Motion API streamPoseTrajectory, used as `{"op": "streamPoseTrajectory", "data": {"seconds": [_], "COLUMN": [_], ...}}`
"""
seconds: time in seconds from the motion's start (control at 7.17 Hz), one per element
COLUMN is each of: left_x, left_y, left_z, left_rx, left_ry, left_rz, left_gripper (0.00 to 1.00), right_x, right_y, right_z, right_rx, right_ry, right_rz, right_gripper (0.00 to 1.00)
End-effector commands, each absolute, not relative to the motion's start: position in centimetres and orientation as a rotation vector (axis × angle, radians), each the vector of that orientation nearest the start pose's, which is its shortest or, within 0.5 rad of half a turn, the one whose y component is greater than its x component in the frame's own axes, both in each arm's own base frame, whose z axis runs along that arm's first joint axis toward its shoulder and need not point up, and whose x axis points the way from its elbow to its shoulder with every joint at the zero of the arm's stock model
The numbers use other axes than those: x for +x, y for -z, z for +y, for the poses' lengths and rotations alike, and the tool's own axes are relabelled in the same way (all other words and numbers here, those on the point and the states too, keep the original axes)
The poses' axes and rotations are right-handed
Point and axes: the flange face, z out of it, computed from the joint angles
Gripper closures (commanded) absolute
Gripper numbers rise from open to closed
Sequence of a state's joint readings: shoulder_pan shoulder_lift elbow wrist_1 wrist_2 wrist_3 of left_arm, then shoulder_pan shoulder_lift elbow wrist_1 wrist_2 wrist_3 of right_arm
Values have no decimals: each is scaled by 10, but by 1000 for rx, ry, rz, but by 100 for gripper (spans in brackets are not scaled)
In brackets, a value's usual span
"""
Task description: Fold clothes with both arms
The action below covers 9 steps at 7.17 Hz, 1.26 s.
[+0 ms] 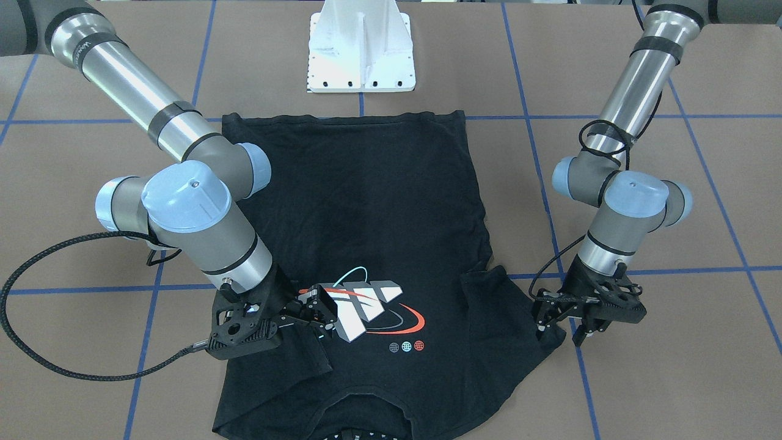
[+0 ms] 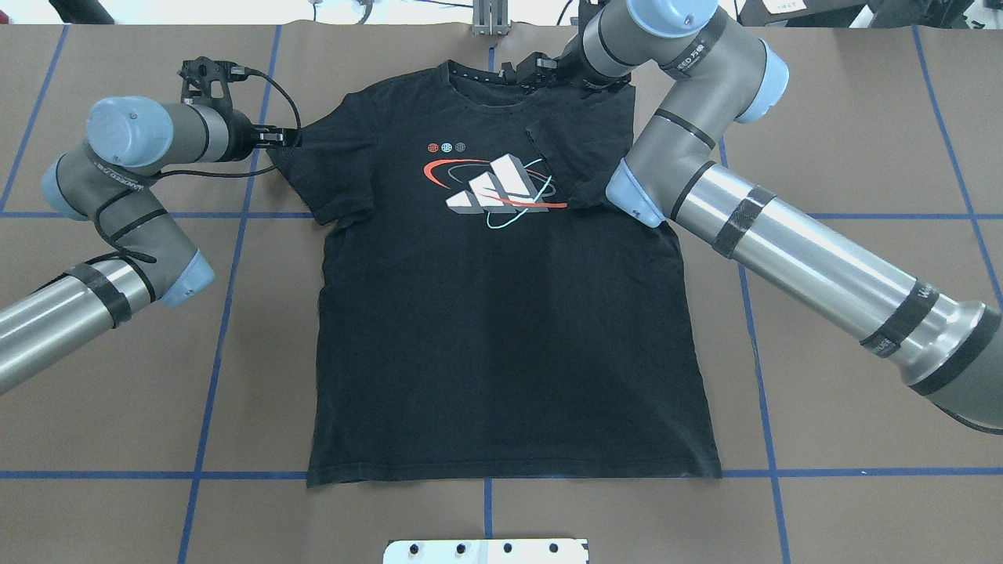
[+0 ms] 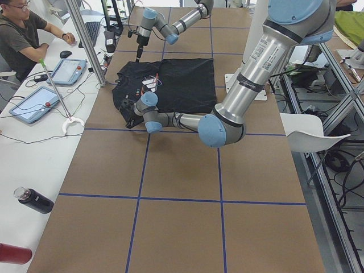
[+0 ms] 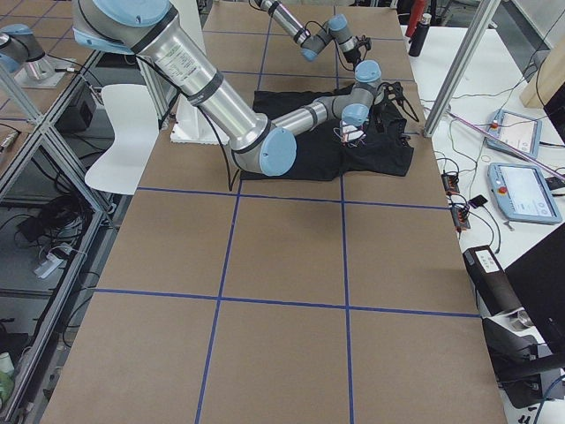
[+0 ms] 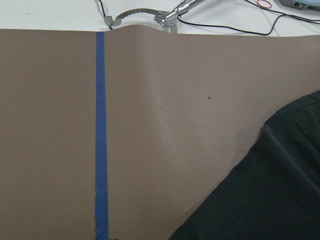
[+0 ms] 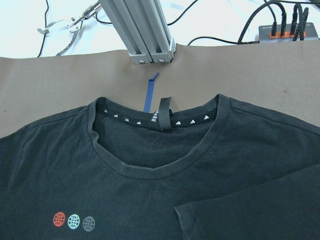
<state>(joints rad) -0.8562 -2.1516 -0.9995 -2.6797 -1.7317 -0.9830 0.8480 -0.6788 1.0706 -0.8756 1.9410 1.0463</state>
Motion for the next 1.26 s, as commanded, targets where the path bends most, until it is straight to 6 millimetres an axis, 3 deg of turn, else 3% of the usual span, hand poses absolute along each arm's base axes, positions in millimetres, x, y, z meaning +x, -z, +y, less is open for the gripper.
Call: {"op": "streamPoseTrajectory", "data": {"seconds": [0.0,0.28,1.12], "left_x": [409,409,407], "left_y": [-470,-472,-476], "left_z": [-648,-648,-647], "left_rx": [629,626,624], "left_ry": [148,143,138], "left_rz": [928,922,917], "left_gripper": [34,41,44], "right_x": [-470,-467,-466], "right_y": [-235,-236,-240], "right_z": [-681,-683,-684], "right_rx": [423,424,421], "right_ry": [-88,-93,-95], "right_rz": [-1040,-1037,-1034], "right_gripper": [1,1,1]}}
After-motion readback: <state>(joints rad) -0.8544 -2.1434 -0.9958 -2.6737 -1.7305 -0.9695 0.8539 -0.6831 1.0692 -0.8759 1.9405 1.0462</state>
